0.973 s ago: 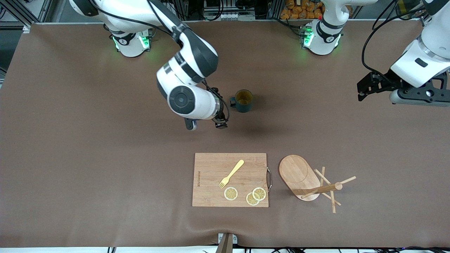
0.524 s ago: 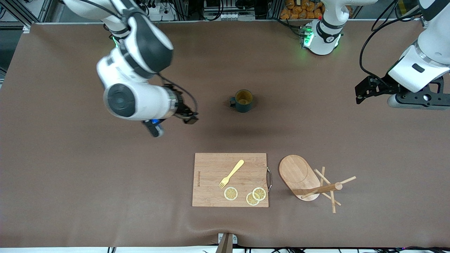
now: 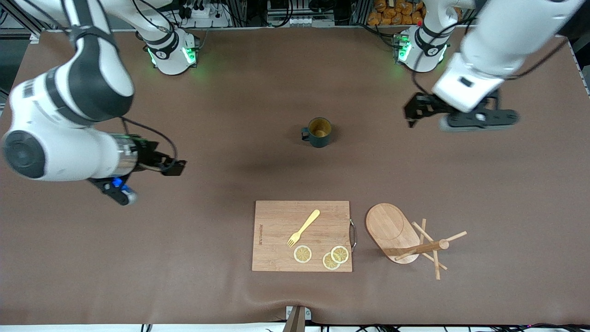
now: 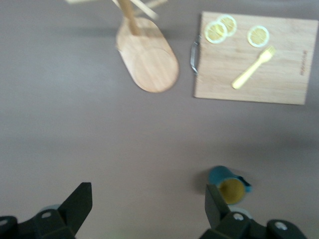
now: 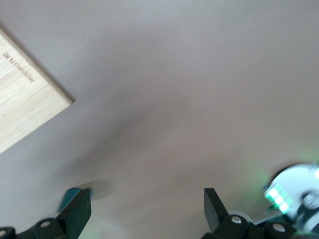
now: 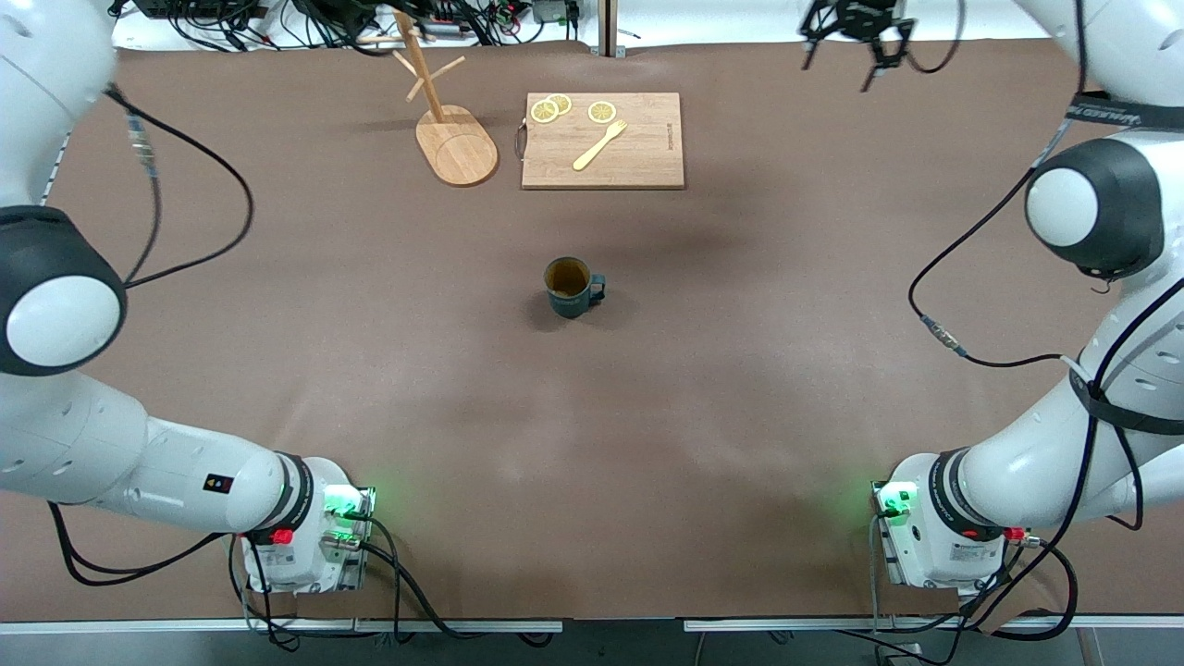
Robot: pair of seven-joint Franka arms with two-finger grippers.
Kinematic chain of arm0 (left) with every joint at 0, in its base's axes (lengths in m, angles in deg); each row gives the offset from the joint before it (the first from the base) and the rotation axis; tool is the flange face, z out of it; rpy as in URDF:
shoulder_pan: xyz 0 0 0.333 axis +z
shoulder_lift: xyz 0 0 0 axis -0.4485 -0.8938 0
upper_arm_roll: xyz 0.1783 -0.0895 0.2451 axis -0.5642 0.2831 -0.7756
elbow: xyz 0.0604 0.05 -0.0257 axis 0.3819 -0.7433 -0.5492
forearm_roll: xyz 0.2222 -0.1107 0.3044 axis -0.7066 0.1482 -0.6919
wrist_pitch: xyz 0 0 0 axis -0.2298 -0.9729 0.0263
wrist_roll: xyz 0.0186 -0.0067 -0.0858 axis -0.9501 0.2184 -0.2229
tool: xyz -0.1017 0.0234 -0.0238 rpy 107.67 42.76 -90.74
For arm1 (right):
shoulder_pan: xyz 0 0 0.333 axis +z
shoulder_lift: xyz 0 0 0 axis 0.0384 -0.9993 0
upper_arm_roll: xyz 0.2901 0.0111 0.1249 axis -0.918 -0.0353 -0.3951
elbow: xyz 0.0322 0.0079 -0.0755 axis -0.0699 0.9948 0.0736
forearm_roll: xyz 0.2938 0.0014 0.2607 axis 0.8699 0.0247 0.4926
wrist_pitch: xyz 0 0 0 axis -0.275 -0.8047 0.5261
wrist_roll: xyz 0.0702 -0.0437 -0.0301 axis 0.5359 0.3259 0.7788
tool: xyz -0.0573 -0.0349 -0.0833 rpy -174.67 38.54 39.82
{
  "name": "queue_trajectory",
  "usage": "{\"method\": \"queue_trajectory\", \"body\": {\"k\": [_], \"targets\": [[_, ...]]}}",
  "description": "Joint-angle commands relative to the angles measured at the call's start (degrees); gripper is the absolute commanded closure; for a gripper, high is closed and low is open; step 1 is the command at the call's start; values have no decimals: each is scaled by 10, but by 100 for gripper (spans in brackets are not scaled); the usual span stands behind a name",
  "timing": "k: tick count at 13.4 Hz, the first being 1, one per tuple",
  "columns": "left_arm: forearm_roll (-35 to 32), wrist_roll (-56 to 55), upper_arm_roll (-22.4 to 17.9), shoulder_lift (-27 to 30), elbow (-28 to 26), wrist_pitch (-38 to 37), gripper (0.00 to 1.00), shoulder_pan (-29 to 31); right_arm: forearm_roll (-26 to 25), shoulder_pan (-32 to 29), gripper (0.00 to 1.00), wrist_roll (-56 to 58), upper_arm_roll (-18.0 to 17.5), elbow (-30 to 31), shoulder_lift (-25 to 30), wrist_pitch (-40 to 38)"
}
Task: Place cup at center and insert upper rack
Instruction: 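Open the right gripper and withdraw while the left gripper reaches toward the mug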
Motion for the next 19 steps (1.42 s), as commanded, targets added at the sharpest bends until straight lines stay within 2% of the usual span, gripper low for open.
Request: {"method": "queue_trajectory", "body": {"k": [1, 3, 5, 7, 9, 11, 12, 15, 19], "targets": [[-1, -91, -1, -54, 39, 11, 0, -77, -51, -53, 0, 151, -13, 32, 22, 7], [-18, -184, -1, -93, 53, 44, 0, -138, -62, -92, 0, 259, -12, 33, 23, 17], [-68, -256, 0, -115, 52, 58, 0, -208, -76, -121, 0, 368, -12, 35, 33, 31], [-95, -307, 0, -147, 52, 79, 0, -252, -86, -149, 0, 450, -12, 73, 64, 64], [-119, -358, -1, -178, 52, 95, 0, -297, -91, -156, 0, 455, -13, 172, 134, 117], [-152, -401, -1, -212, 52, 97, 0, -334, -91, -159, 0, 455, -13, 311, 228, 202], [-173, -428, -2, -226, 52, 97, 0, -361, -91, -159, 0, 455, -12, 347, 251, 222], [-256, -536, -1, -266, 50, 97, 0, -420, -83, -170, 0, 449, -13, 349, 253, 220], [-337, -660, 0, -315, 34, 97, 0, -465, -84, -158, 0, 455, -19, 280, 246, 175]]}}
